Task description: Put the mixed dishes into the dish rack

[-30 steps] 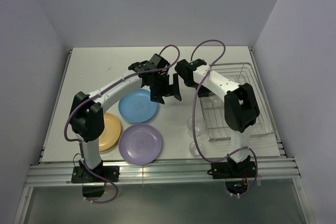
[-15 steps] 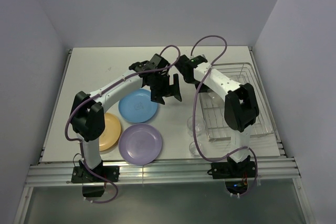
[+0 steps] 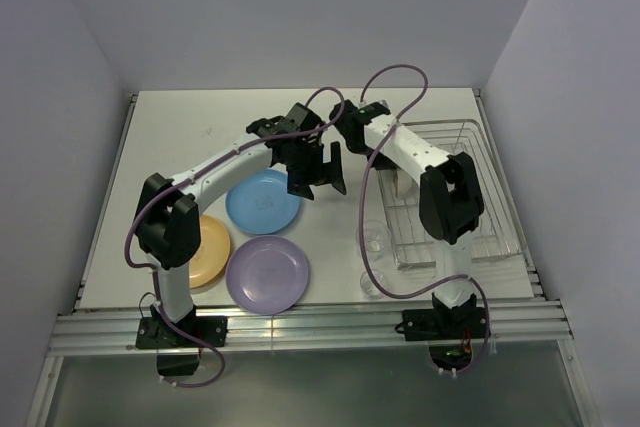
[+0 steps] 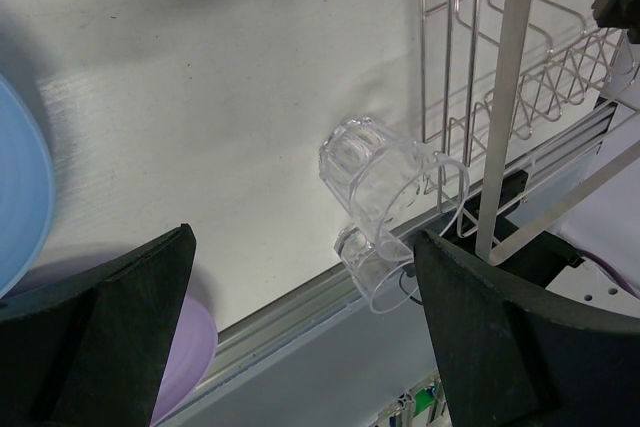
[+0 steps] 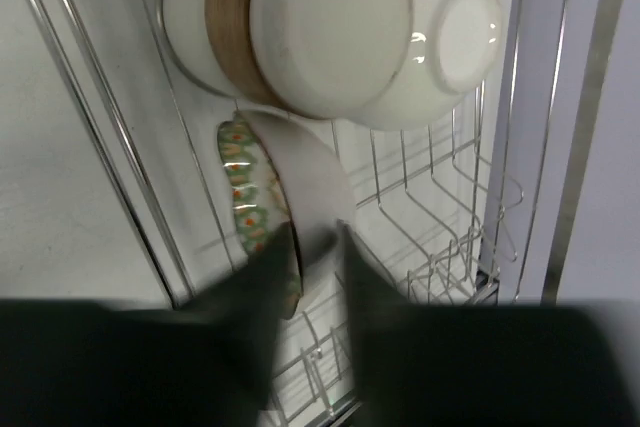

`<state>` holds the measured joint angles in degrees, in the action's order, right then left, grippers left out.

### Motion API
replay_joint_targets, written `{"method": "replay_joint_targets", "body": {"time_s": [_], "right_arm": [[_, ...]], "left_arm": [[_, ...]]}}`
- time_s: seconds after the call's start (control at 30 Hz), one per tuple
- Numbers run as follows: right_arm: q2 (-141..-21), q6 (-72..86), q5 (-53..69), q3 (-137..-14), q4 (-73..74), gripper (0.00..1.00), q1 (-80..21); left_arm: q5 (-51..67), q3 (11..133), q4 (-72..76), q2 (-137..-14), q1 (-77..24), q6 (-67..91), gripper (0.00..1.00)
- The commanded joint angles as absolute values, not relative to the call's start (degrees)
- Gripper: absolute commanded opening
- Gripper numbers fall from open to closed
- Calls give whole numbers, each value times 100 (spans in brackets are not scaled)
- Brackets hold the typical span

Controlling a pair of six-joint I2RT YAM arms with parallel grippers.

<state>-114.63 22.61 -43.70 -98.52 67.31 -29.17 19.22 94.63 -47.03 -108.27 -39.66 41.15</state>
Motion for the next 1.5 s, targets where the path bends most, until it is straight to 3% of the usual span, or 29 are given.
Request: {"method": "replay_joint_targets", "body": {"time_s": [0.0,0.47,0.8,1.1,1.3,1.47], "right_arm": [[-11566,2303,-4570,-10072,6662,0,-2883],[-11136,2197,-3972,-9519,6284,0,-2988],[-10802,2338,-5070,-9458,6724,0,-2988],[-10301,2408,-5300,-9114,6750,0,-2953],[-10125,2426,-4414,-9483,7180,0,-2813],[-9932,2356,-3254,-9887,7444,0,-2637]], "left_arm": [[2004,9624,-4693,-10749,-3946,3964,97],[2004,9475,-4623,-10635,-3929,3964,97],[1942,9922,-4754,-10784,-3937,3964,96],[2056,10538,-4791,-10978,-3937,3981,96],[2496,10205,-3561,-10460,-4060,3842,96],[1892,9888,-2840,-9897,-4377,2954,97]]}}
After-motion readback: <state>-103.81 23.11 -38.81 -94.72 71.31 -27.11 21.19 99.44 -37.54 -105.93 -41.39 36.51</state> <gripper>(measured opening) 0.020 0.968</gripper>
